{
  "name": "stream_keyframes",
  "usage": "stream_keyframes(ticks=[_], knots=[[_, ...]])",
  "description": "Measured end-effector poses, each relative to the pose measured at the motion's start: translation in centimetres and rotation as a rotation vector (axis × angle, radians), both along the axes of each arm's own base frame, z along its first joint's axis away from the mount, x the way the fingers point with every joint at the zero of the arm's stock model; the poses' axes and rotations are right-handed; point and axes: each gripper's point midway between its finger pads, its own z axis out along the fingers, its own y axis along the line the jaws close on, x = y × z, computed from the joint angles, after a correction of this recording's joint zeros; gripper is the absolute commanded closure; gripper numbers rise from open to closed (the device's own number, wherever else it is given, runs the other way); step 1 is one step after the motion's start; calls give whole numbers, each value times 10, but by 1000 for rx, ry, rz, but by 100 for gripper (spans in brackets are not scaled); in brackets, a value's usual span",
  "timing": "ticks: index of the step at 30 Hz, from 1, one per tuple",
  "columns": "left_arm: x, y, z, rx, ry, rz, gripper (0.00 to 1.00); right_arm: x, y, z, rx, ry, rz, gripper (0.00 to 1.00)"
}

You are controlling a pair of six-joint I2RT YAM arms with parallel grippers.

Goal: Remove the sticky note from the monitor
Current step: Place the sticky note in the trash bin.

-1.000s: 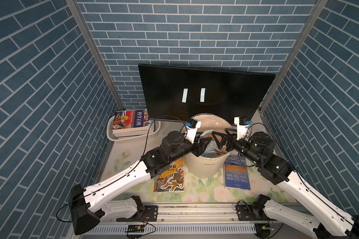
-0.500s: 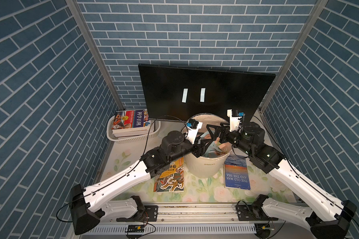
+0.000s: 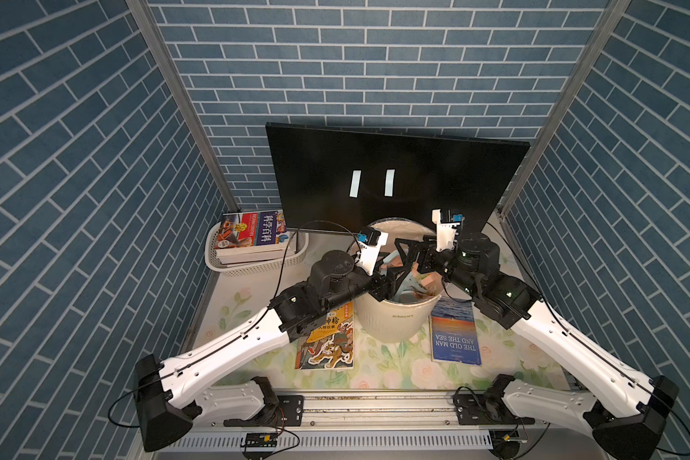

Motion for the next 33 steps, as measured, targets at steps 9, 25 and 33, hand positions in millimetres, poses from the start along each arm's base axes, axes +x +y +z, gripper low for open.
stream_keyframes(ticks=[9,25,33], knots=[[6,20,50,-149,-67,38,18,-4,-6,-23,-110,31,1,0],[19,26,58,-208,-37,34,16,-32,-17,4,-31,-46,72,0],[12,13,59,-245,-5,-48,17,-38,11,10,29,-55,204,1]])
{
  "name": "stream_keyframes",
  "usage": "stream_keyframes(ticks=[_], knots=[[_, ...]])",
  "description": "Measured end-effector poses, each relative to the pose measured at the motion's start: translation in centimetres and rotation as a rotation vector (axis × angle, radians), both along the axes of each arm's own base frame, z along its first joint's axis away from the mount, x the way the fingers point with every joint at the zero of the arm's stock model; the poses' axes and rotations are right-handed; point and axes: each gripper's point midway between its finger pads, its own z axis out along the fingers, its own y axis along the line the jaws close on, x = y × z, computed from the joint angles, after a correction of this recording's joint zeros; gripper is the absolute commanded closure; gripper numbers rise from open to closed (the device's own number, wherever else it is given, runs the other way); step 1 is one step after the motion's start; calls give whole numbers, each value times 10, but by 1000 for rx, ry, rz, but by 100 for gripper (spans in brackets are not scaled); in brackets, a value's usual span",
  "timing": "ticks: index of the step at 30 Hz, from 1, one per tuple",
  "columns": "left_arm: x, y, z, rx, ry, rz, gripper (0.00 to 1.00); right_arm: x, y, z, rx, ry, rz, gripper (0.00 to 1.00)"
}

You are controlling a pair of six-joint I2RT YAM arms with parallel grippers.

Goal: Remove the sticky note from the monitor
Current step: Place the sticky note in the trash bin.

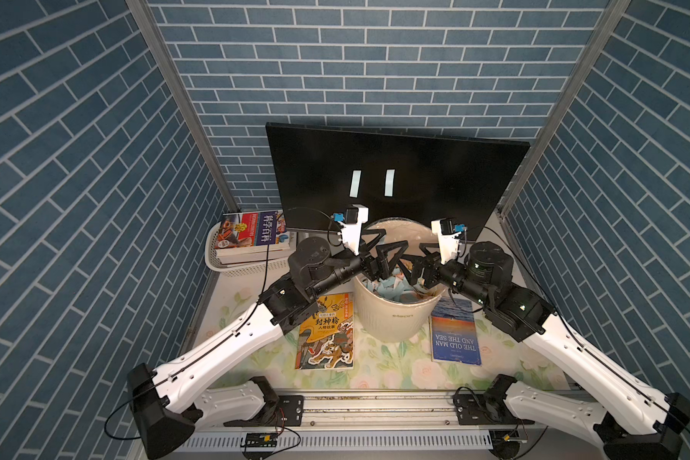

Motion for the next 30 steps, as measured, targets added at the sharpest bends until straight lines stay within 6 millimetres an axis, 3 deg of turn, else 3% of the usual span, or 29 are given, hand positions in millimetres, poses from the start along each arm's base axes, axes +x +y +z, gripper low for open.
stream_keyframes(ticks=[8,17,24,30], knots=[[-7,-12,0,-38,19,-87,17,14,15,-20,-26,40,3,0],[-10,-15,1,-53,31,-123,17,39,-4,-39,-107,58,-176,0],[-1,-4,3,-56,28,-89,17,44,-17,-39,-128,48,-247,0],[5,6,6,-59,24,-61,17,39,-23,-28,-106,29,-251,0]])
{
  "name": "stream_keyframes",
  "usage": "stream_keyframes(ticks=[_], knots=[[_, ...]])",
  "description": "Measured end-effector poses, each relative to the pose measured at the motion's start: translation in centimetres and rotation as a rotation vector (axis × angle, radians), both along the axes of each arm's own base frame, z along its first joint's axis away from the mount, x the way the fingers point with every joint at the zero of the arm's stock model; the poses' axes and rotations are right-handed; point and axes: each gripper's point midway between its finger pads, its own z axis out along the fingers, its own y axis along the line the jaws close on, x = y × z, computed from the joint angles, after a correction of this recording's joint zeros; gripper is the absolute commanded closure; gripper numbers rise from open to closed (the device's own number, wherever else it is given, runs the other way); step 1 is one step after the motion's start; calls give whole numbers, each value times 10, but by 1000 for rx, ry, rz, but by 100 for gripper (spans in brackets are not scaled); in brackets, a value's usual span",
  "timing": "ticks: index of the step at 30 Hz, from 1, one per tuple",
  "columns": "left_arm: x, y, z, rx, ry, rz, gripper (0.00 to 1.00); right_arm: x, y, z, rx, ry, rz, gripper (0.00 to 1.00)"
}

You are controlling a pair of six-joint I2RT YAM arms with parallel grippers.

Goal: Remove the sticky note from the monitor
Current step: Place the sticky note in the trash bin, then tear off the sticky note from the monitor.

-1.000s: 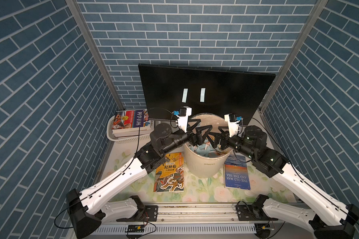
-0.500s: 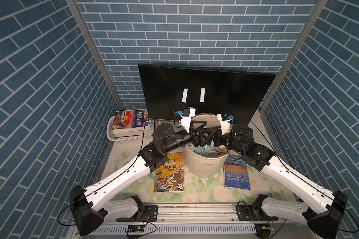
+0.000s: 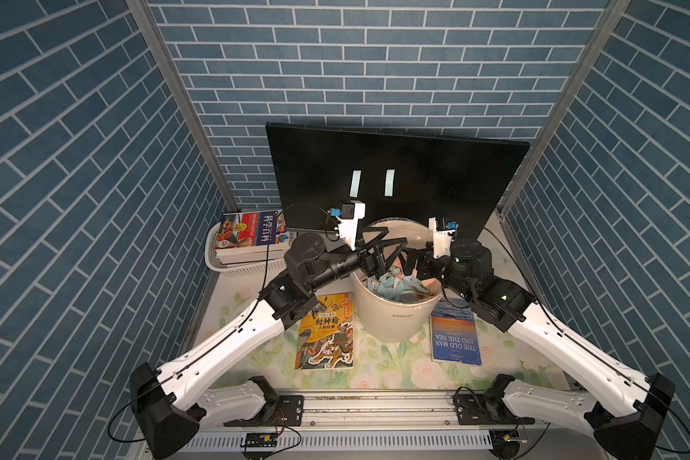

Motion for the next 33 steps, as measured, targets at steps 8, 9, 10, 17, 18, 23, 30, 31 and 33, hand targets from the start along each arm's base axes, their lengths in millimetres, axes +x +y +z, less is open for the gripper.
stream_keyframes(ticks=[8,9,10,17,18,23,30,31,33], knots=[[17,14,-3,6,15,54,18,-14,-2,20,51,-31,47,0],[20,16,-3,4,18,63,18,-16,-2,23,59,-35,56,0],[23,19,-3,0,23,72,18,-19,-3,26,68,-40,66,0],[53,50,3,-71,68,159,18,-35,-1,46,134,-70,135,0],[58,55,4,-87,76,171,17,-37,-1,47,140,-73,145,0],[84,77,5,-166,127,220,17,-48,-1,51,164,-85,186,0],[109,93,1,-259,202,241,15,-57,-6,57,191,-110,210,0],[113,95,-1,-272,213,242,15,-58,-6,59,196,-115,212,0],[120,98,-3,-293,233,246,15,-60,-8,63,206,-127,214,0]])
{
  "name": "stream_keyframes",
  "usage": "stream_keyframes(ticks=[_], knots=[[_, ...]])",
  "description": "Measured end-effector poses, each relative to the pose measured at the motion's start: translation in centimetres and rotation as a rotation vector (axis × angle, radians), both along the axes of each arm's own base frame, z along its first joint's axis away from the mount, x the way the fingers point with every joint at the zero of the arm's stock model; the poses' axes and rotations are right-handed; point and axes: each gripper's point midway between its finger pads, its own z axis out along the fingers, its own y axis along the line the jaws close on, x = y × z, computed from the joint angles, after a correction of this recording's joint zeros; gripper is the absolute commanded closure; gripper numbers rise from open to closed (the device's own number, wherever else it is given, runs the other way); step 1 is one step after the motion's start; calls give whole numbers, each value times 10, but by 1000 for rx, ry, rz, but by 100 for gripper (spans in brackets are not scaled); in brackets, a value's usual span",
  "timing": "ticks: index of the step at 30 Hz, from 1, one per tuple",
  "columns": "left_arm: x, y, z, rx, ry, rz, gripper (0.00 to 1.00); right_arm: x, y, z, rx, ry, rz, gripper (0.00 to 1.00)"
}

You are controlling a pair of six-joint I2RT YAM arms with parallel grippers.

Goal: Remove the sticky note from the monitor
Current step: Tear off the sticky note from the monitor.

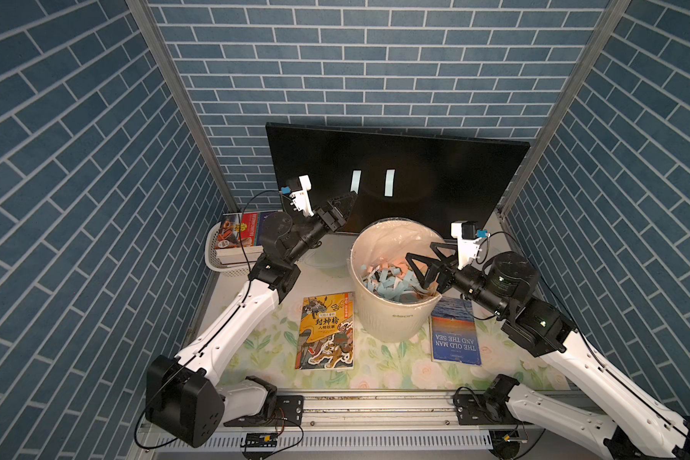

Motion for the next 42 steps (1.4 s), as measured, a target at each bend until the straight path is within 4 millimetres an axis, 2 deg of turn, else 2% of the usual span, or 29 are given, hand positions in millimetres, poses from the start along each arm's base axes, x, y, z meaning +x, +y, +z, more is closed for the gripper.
stream_keyframes(ticks=[4,13,19,22,26,34,42], knots=[[11,-2,-8,-35,33,-13,17,-3,-3,4,19,-19,0,0],[33,-13,-34,-56,110,-38,23,-8,-2,-3,22,-19,25,0],[46,-17,-28,-75,114,-42,28,-12,-4,2,37,-34,33,0],[52,-19,-20,-93,104,-48,33,-14,-5,5,46,-43,36,0],[58,-20,-20,-109,109,-51,39,-15,-6,5,50,-46,35,0],[63,-19,-21,-138,126,-52,63,-16,-7,4,51,-48,35,0],[63,-17,-18,-149,118,-55,99,-16,-8,3,52,-49,33,0]])
